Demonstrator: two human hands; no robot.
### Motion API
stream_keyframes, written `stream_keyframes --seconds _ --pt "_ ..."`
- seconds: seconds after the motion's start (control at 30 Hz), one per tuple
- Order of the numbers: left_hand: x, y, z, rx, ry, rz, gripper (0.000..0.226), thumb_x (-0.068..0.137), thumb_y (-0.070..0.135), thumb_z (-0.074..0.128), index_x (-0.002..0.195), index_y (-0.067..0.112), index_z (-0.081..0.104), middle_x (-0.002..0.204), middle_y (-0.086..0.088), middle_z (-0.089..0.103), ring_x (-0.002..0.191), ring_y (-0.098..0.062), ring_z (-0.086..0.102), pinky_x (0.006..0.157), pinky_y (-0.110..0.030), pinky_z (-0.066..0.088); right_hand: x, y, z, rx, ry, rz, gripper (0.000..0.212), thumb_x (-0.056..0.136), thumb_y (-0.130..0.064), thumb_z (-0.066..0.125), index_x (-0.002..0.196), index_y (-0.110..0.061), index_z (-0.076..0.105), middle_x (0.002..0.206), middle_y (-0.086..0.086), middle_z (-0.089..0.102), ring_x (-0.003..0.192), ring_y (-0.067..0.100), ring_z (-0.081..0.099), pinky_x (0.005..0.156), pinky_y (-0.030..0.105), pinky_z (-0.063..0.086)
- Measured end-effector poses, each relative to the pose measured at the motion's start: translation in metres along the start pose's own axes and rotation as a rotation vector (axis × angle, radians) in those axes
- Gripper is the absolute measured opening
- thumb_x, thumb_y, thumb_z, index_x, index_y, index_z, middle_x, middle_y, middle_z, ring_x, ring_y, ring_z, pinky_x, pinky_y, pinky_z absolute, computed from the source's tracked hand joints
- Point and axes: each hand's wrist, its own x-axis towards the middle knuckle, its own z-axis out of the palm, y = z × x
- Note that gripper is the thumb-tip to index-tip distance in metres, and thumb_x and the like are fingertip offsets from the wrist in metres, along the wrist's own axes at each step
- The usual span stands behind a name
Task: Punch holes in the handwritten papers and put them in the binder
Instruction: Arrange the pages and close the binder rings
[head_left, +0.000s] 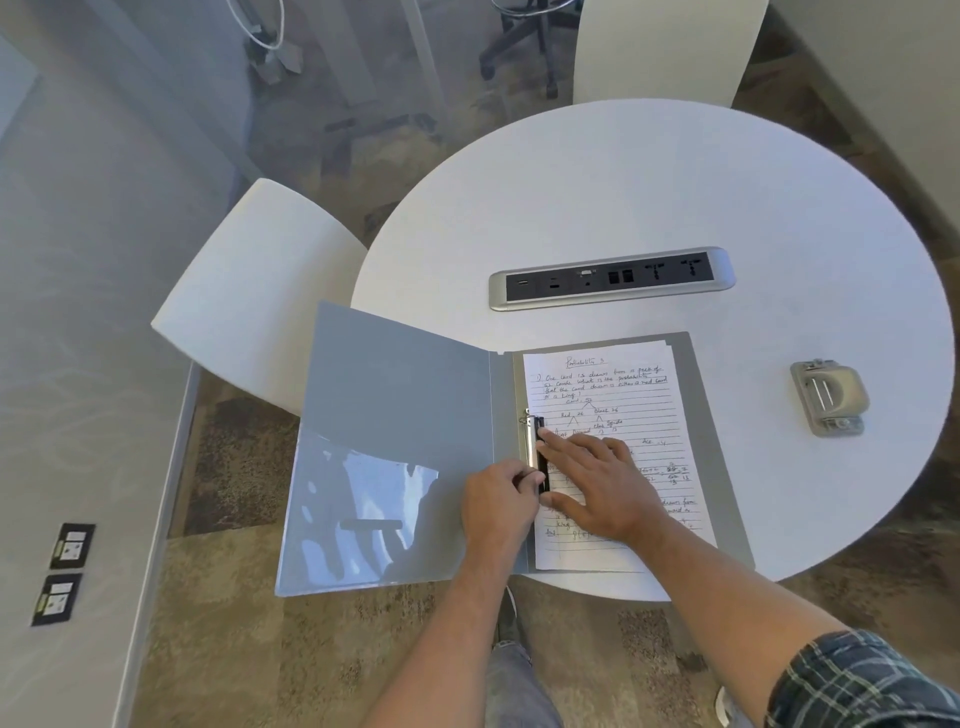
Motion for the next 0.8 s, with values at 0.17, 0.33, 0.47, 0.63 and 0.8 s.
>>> stream_keyframes --seconds 0.17,0.33,0.47,0.63,0.8 --pt "-0.001 0.002 0.001 0.005 -0.001 0.002 0.016 0.094 0.036 0.069 0.087 0.025 0.076 0.071 0.009 0.071 0.067 -0.007 0.066 0.065 -0.033 0.061 0.001 0.000 0.000 -0.009 0.034 -0.006 0.074 0.098 -0.074 0.024 0.152 -0.028 0.048 0.163 -0.019 0.032 0.136 0.016 0.043 0.106 0.046 0.040" --pt "-0.002 0.005 0.003 0.014 0.012 -0.003 0.014 0.094 0.032 0.070 0.083 0.025 0.075 0.072 0.010 0.071 0.066 -0.006 0.066 0.063 -0.032 0.060 0.006 0.002 0.000 -0.087 0.127 -0.104 0.065 0.096 -0.063 0.044 0.142 -0.019 0.059 0.156 -0.008 0.049 0.126 0.022 0.055 0.097 0.046 0.045" --pt "-0.001 0.004 0.004 0.030 0.006 -0.001 0.014 0.095 0.032 0.069 0.086 0.024 0.077 0.075 0.010 0.072 0.069 -0.008 0.066 0.065 -0.032 0.060 0.015 0.011 0.001 -0.139 0.168 -0.232 0.065 0.092 -0.061 0.052 0.133 -0.012 0.066 0.146 -0.001 0.059 0.116 0.025 0.062 0.091 0.045 0.046" --pt "-0.002 0.004 0.006 0.036 0.018 -0.004 0.014 0.095 0.033 0.069 0.088 0.025 0.077 0.075 0.009 0.072 0.069 -0.008 0.066 0.064 -0.032 0.059 0.013 0.014 0.005 -0.087 0.197 -0.196 0.066 0.090 -0.064 0.054 0.134 -0.017 0.066 0.147 -0.006 0.058 0.116 0.025 0.060 0.095 0.049 0.046" --pt "-0.003 0.002 0.010 0.072 0.048 0.010 0.015 0.095 0.035 0.067 0.090 0.025 0.076 0.077 0.009 0.072 0.069 -0.009 0.066 0.064 -0.033 0.059 0.014 0.015 0.005 -0.091 0.164 -0.172 0.067 0.091 -0.067 0.050 0.137 -0.020 0.064 0.149 -0.008 0.055 0.117 0.024 0.059 0.097 0.049 0.045"
